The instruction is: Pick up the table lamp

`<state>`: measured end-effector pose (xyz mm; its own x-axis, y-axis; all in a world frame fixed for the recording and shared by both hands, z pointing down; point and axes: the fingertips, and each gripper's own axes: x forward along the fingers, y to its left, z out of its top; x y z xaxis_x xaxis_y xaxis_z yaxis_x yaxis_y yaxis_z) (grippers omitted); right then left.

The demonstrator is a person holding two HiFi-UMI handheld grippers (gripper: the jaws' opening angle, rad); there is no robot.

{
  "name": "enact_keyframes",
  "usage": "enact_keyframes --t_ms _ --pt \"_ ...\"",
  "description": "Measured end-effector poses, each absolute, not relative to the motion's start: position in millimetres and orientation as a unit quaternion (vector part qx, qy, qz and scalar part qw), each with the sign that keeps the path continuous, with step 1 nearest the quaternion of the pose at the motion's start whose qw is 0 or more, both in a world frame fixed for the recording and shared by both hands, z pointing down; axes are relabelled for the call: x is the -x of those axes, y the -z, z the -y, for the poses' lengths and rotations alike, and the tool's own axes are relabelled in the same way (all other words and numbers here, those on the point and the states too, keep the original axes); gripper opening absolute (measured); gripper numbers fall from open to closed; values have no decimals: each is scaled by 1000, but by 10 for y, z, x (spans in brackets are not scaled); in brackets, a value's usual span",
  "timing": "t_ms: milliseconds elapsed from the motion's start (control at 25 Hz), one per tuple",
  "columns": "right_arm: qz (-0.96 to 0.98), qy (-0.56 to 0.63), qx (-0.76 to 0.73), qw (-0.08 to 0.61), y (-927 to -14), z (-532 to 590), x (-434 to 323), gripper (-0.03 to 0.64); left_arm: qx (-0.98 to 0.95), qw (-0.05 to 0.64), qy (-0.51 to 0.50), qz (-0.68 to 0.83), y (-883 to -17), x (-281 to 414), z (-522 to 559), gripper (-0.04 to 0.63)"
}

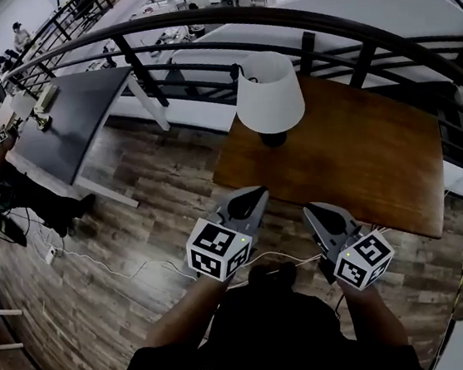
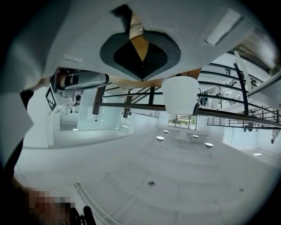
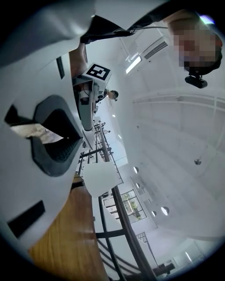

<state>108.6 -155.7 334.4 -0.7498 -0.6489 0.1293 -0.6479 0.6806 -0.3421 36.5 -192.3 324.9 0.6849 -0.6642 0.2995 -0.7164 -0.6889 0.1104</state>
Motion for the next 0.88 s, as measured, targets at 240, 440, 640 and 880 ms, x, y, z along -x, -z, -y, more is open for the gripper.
enact_keyframes --t_ms 240,440,640,880 --pt "-921 185 341 -30 -3478 1995 -798 14 -904 125 -116 392 -3467 -74 2331 6" --pt "-926 179 328 -56 -3657 2332 -639 14 -900 141 -119 394 -3767 57 2616 6" --pt "-919 173 350 -53 -3961 2785 -642 14 -900 128 -123 399 -4087 74 2923 6" --pt "-903 173 391 -50 -4419 3221 -593 14 -899 118 -120 405 -4397 176 3297 6"
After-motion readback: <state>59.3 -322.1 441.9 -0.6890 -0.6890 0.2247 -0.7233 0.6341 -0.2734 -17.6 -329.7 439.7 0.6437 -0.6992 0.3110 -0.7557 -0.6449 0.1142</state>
